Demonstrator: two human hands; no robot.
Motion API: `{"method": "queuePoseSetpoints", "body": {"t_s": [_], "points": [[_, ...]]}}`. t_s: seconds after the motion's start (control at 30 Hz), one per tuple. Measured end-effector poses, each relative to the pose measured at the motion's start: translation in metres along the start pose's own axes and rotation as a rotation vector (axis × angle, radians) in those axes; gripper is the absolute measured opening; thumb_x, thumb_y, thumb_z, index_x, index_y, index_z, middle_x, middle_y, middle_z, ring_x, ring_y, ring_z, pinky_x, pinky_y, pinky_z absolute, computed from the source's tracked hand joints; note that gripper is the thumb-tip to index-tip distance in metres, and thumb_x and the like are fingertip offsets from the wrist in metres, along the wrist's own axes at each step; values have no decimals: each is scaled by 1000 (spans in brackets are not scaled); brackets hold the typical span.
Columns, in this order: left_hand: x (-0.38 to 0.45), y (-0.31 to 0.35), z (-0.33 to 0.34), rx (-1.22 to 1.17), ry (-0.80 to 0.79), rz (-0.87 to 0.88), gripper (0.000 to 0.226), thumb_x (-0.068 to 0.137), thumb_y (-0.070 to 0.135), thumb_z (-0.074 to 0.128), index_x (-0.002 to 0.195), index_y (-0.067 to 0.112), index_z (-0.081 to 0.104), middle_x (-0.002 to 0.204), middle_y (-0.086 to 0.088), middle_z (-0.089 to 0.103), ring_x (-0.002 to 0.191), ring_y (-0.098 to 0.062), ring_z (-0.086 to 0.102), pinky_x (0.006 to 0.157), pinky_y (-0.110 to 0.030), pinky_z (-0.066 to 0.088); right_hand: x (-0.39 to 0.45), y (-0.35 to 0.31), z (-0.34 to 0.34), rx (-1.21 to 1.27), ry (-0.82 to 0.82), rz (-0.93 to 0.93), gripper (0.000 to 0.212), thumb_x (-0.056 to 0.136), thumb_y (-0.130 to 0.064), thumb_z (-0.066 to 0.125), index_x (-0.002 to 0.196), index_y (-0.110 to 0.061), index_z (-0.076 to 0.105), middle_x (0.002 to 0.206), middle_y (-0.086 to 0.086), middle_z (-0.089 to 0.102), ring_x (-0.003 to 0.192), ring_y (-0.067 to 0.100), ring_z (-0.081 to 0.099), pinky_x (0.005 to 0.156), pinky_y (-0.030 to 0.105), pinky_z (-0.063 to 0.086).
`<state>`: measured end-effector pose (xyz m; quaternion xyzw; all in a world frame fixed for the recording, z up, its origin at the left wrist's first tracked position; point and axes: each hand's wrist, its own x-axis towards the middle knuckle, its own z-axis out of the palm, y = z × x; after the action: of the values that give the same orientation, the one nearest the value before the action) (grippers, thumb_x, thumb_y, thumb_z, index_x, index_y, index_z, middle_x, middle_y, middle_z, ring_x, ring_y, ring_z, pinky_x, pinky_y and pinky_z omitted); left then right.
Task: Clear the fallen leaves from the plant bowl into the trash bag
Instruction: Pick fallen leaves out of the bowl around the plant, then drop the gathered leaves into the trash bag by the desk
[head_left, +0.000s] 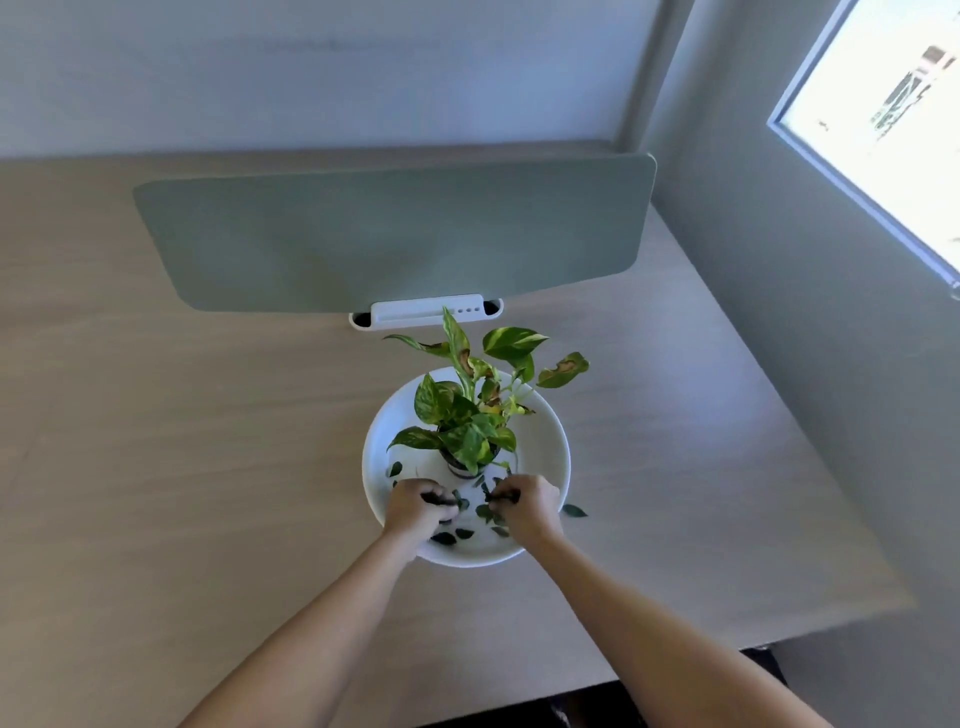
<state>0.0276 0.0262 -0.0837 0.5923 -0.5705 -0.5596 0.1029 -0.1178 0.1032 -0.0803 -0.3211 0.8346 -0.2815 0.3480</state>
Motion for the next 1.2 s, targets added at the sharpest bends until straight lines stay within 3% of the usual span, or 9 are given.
{"method": "queuePoseSetpoints", "body": {"t_s": [0.07,0.13,0.27,0.4,0.57,0.73,0.87,0.97,1.2], "points": [[-3,9,-1,-264,-36,-125,15,66,-6,79,70,6,69,73,-11,70,72,-25,69,67,-24,60,1,-3,-16,242,24,143,10,73,-5,76,81,-11,76,78,1,69,75,18,63,68,19,48],[-12,20,3,-459,-123,-222,16,69,-11,74,74,2,67,67,-12,70,67,-24,67,58,-26,61,2,0,-34,427,20,249,11,69,-9,81,77,-15,76,83,3,73,78,21,69,75,28,57],[-29,41,30,-519,-240,-284,16,77,-12,67,77,3,64,59,-5,71,72,-20,63,60,-24,58,-7,17,-76,700,-1,244,12,70,2,78,76,-6,70,88,19,72,70,27,69,59,29,57],[-55,65,84,-557,-335,-290,16,82,-12,61,76,2,62,58,-6,71,74,-18,61,54,-18,58,-34,58,-128,910,36,211,14,77,14,66,76,0,64,84,21,68,76,30,67,77,35,60],[-100,85,185,-517,-455,-255,17,80,-15,61,75,0,63,54,-6,71,56,-15,69,49,-17,57,-81,147,-200,983,113,252,17,81,17,59,80,0,60,81,16,66,79,27,65,69,27,57],[-155,81,287,-404,-607,-294,16,78,-17,62,78,-1,66,73,-14,71,54,-15,71,54,-21,60,-133,247,-253,1028,248,312,18,80,16,61,78,-1,63,76,13,66,62,14,67,54,17,55],[-193,63,349,-313,-704,-359,18,80,-18,58,77,-1,62,62,-11,72,52,-15,71,55,-21,60,-164,316,-262,1018,297,411,18,77,14,65,75,-4,65,79,14,68,69,19,66,66,25,55],[-201,43,380,-254,-721,-415,19,79,-18,60,75,0,62,58,-9,72,58,-16,71,57,-21,60,-177,351,-256,1023,320,508,15,77,11,68,78,-4,66,80,12,71,72,19,68,64,23,55],[-161,-32,443,-129,-596,-522,15,80,-15,62,79,0,64,81,-15,65,76,-20,64,62,-21,59,-153,430,-195,1031,360,734,15,77,9,70,78,-6,68,88,16,74,79,22,70,83,34,58]]}}
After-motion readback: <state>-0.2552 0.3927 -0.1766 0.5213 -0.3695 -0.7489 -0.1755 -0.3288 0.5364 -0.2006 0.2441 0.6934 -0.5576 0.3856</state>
